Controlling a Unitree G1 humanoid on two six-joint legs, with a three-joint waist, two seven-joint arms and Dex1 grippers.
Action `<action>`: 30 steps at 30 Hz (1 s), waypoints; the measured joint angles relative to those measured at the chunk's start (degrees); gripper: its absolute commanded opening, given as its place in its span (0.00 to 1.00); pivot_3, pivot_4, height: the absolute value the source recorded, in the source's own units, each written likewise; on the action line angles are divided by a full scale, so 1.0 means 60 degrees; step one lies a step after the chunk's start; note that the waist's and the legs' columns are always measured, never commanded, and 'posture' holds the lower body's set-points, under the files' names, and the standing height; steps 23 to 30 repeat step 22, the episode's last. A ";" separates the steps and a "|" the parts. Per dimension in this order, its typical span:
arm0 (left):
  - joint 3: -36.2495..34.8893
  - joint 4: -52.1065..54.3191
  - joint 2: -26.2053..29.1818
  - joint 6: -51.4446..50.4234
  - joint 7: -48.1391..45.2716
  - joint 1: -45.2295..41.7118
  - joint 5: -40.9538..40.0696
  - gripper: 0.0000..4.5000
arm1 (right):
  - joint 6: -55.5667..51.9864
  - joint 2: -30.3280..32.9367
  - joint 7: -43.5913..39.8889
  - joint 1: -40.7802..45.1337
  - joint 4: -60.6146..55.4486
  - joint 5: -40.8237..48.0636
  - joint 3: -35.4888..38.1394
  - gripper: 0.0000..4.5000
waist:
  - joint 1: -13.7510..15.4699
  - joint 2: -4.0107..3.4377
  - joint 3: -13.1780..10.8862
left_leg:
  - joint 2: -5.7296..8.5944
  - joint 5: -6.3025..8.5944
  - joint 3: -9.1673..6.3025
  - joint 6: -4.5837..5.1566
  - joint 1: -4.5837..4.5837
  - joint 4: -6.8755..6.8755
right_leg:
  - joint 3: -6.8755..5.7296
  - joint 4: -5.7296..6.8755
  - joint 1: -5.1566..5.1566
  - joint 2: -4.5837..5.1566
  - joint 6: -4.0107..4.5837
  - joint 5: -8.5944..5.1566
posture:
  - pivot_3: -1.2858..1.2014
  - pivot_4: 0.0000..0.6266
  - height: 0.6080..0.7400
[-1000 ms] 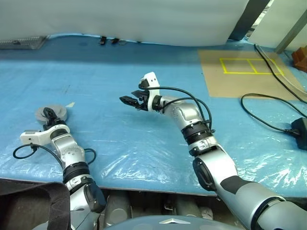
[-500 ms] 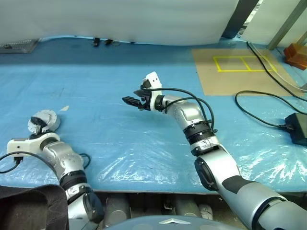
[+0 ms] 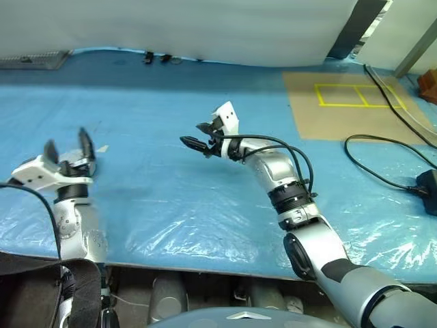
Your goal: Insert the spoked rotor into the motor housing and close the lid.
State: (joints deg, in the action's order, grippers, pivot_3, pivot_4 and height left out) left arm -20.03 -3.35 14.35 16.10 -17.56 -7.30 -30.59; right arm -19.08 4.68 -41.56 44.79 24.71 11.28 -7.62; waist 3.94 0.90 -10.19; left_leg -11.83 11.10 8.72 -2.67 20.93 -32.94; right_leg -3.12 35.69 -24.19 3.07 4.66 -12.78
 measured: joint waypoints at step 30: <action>0.2415 0.1675 0.1046 -0.1597 -0.3493 0.1243 0.0843 1.00 | 0.1284 0.2265 -0.1922 -0.2678 -0.2069 -0.0364 -0.0580 1.00 | -0.0048 -0.0009 -0.0001 | 0.0002 0.0002 0.0008 0.0005 -0.0019 -0.0002 | 0.0009 0.0002 0.0005 -0.0003 0.0002 0.0000 | 0.52 0.24 1.00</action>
